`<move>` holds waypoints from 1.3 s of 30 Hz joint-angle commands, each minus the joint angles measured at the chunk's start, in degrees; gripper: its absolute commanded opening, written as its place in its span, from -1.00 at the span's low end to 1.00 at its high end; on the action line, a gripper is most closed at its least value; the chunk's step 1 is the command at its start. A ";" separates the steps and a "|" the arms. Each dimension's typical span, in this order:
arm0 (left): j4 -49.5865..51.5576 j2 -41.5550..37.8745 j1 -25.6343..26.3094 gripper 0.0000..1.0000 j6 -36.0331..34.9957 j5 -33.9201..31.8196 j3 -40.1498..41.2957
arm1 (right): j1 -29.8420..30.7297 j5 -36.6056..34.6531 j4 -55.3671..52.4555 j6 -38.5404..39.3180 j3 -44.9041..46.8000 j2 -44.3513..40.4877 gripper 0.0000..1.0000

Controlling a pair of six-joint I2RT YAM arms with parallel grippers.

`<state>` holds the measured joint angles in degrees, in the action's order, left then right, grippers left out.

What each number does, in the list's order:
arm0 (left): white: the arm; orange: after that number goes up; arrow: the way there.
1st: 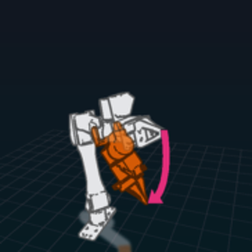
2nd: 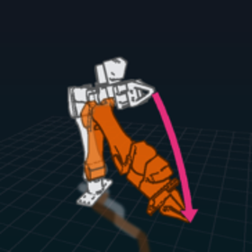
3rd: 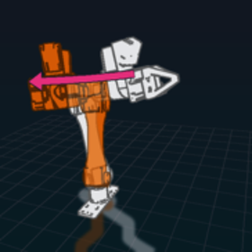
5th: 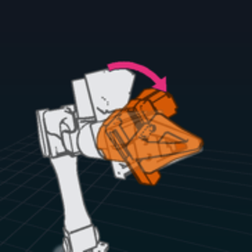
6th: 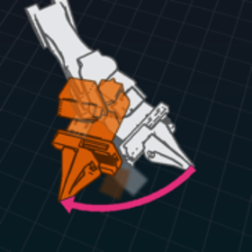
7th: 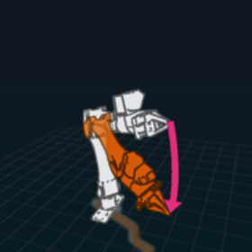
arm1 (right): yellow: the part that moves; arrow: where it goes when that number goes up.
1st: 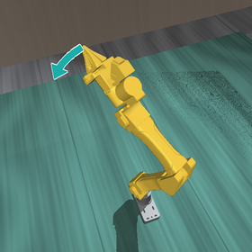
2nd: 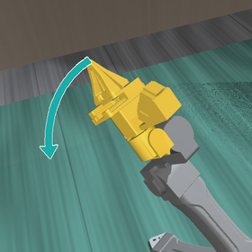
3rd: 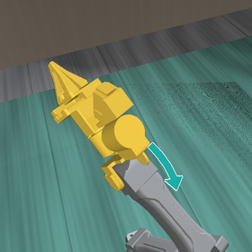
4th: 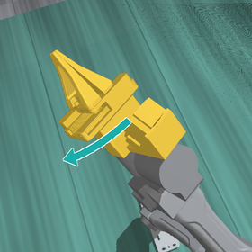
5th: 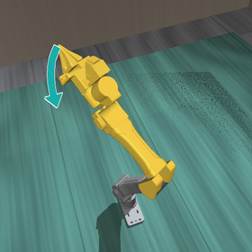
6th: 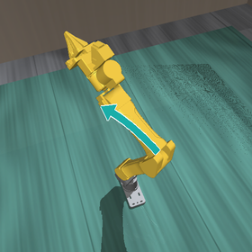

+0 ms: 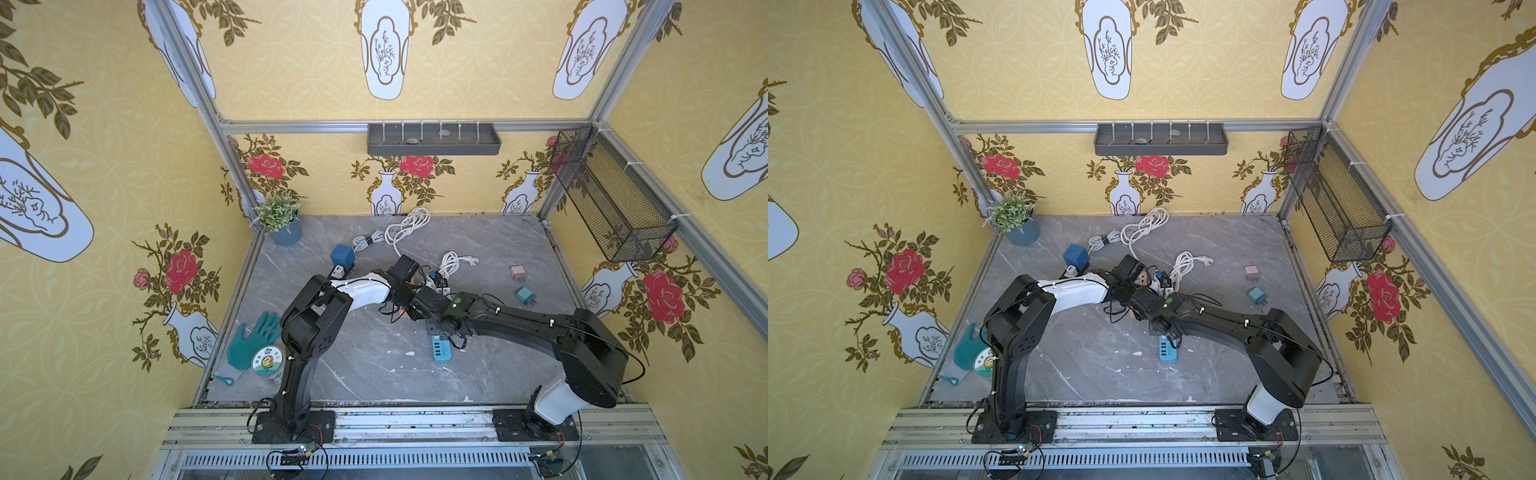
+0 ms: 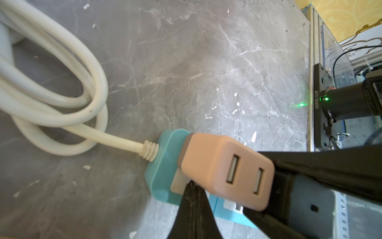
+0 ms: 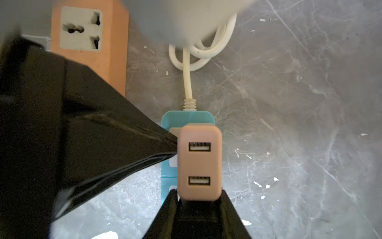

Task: Pull the plug off the socket
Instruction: Remove the plug from the socket.

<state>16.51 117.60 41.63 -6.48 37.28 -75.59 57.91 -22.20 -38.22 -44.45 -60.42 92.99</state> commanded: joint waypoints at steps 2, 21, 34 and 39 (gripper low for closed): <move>7.48 1.87 0.12 -1.00 -1.43 -8.28 0.80 | 0.27 -1.91 2.21 0.81 -0.40 -0.20 -0.91; 7.59 2.72 0.12 -1.00 -1.52 -8.72 0.53 | -8.05 11.23 11.72 0.50 11.07 -14.91 -0.93; 7.48 2.66 0.12 -1.00 -1.43 -8.59 0.53 | -12.45 10.34 3.68 -2.44 12.84 -23.31 -0.94; 7.39 2.69 0.12 -1.00 -1.30 -8.38 0.36 | -17.40 5.10 -5.48 -3.90 11.32 -24.70 -0.95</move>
<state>16.34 118.52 41.67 -7.11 37.91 -76.23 42.57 -12.45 -36.73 -46.74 -48.18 68.64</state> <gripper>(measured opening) 0.060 0.325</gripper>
